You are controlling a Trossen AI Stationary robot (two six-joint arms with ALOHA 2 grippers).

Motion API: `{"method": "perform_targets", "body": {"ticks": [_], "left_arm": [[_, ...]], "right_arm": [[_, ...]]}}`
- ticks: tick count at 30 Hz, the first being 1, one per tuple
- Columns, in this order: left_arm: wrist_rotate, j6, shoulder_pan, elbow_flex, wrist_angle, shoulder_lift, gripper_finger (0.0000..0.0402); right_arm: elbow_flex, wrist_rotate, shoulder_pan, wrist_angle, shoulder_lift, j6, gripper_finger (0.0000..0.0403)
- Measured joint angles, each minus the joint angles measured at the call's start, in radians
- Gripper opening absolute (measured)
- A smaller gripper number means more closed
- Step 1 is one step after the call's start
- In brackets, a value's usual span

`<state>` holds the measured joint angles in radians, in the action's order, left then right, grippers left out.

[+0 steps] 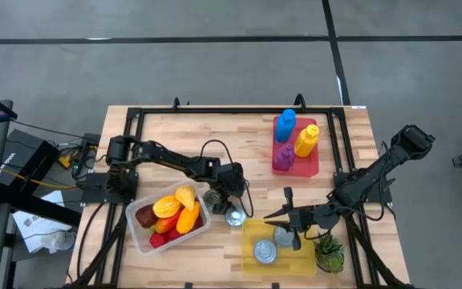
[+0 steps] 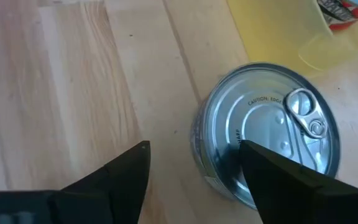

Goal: Pick & Place Food Item
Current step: Put the green tuna can into the yellow bin

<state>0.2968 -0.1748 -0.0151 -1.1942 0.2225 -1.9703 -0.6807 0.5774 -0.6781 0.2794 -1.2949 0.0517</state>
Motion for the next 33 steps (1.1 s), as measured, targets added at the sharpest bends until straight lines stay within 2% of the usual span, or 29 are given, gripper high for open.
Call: {"method": "perform_targets", "body": {"ticks": [3, 6, 8, 12, 13, 19, 24, 33], "left_arm": [[0.002, -0.002, -0.005, 0.000, -0.003, -0.001, 0.0227], [0.002, -0.005, -0.006, 0.000, -0.008, 0.000, 0.0191], [0.002, -0.009, -0.005, 0.000, -0.010, 0.000, 0.0149], [-0.012, -0.024, -0.005, 0.000, -0.017, 0.002, 0.0031], [-0.020, -0.023, -0.004, 0.000, -0.017, 0.002, 0.0018], [-0.128, -0.020, -0.006, -0.002, -0.019, 0.006, 0.0001], [-0.233, -0.012, -0.004, -0.006, 0.054, 0.034, 0.0000], [-0.256, -0.030, 0.011, -0.017, 0.071, 0.139, 0.0000]], "right_arm": [[0.000, 0.000, 0.000, -0.001, 0.000, 0.000, 0.0048], [0.000, 0.000, 0.000, -0.001, 0.000, 0.000, 0.0048], [0.000, 0.000, 0.000, -0.002, 0.000, 0.000, 0.0048], [0.000, 0.000, 0.000, -0.002, 0.000, 0.000, 0.0048], [0.000, 0.000, 0.000, -0.002, 0.000, 0.000, 0.0048], [0.000, 0.005, 0.000, -0.002, 0.000, 0.000, 0.0048], [0.000, 0.031, 0.000, -0.002, 0.000, 0.000, 0.0048], [0.000, 0.080, 0.003, -0.046, 0.000, -0.016, 0.0048]]}}
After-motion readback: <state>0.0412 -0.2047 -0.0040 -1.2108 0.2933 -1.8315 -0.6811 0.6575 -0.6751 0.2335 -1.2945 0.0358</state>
